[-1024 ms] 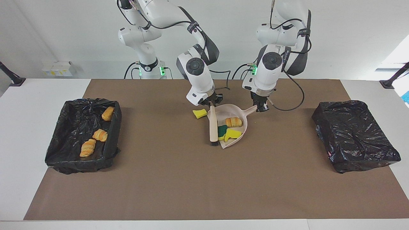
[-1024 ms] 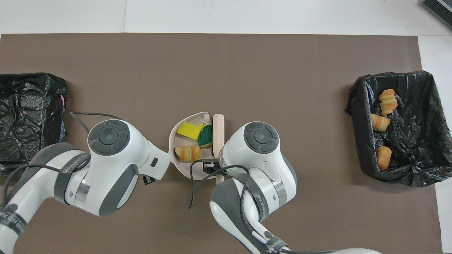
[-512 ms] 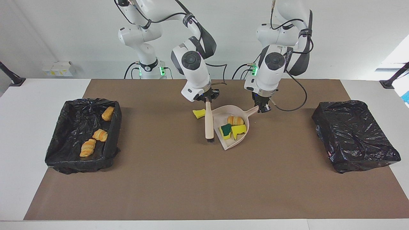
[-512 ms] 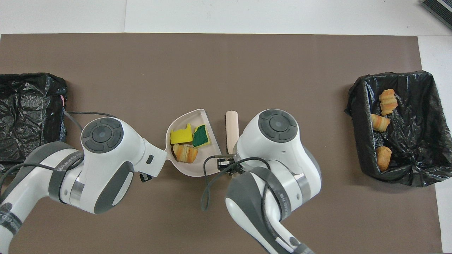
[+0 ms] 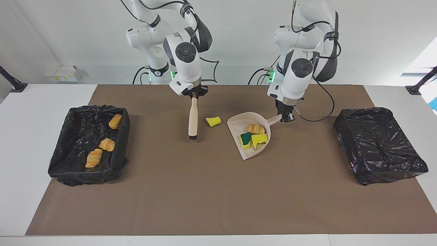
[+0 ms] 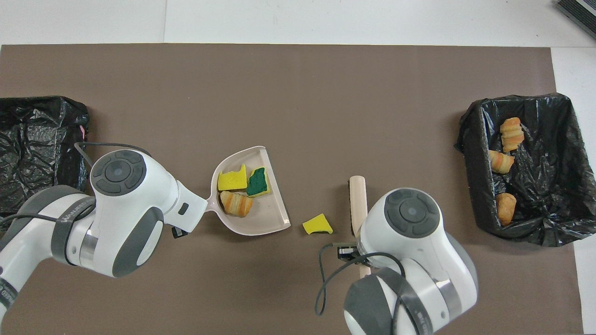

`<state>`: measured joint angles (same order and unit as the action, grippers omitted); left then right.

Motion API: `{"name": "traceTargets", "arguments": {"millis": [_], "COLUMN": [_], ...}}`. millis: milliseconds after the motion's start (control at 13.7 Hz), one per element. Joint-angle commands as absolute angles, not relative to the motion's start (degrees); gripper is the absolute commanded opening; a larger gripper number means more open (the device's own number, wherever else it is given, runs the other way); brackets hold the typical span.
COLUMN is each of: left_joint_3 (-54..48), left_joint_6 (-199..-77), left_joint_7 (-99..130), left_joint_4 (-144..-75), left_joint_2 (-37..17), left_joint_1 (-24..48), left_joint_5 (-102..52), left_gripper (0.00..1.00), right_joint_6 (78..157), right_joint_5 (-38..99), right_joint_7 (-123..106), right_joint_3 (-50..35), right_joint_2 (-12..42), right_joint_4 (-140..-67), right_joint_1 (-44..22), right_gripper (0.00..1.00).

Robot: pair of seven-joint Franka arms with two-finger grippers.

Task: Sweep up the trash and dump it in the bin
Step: 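Sweep the last sponge piece into the dustpan with the right gripper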

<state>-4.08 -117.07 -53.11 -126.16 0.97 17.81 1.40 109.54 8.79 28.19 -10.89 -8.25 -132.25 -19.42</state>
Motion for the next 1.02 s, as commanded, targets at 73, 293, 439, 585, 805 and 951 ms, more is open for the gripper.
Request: {"name": "traceTargets", "arguments": {"millis": [73, 293, 439, 585, 805, 951], "left_joint_3": [-4.22, -4.22, -4.31, -4.31, -4.31, -4.31], "left_joint_6": [-117.51, -116.72, -116.81, -116.72, -116.72, -116.72], "left_joint_7": [-58.51, -64.06, -64.6, -64.78, -64.51, -63.99], "left_joint_4": [-128.14, -128.14, -128.14, -129.45, -130.08, -130.17], "left_joint_2": [2.73, 2.99, 2.99, 3.6, 4.13, 4.13], "left_joint_1": [17.4, 17.66, 18.37, 18.72, 18.2, 17.93], "left_joint_5": [1.67, 2.11, 2.2, 2.2, 2.2, 2.11], "left_gripper": [0.0, 0.0, 0.0, 0.0, 0.0, 0.0], "right_joint_6": [116.52, 122.85, 126.11, 126.12, 126.47, 127.35], "right_joint_5": [12.73, 13.18, 17.03, 17.58, 17.75, 18.02], "right_joint_7": [36.34, 44.9, 45.35, 45.96, 45.88, 45.53], "right_joint_3": [-11.25, -11.34, -11.25, -11.34, -11.6, -12.47], "right_joint_2": [-18.55, -12.77, -8.02, -3.8, 6.03, 10.36], "right_joint_4": [-145.97, -144.5, -141.0, -135.64, -124.05, -118.24], "right_joint_1": [-24.49, -27.33, -27.51, -27.6, -31.9, -32.08], "right_gripper": [0.0, 0.0, 0.0, 0.0, 0.0, 0.0]}}
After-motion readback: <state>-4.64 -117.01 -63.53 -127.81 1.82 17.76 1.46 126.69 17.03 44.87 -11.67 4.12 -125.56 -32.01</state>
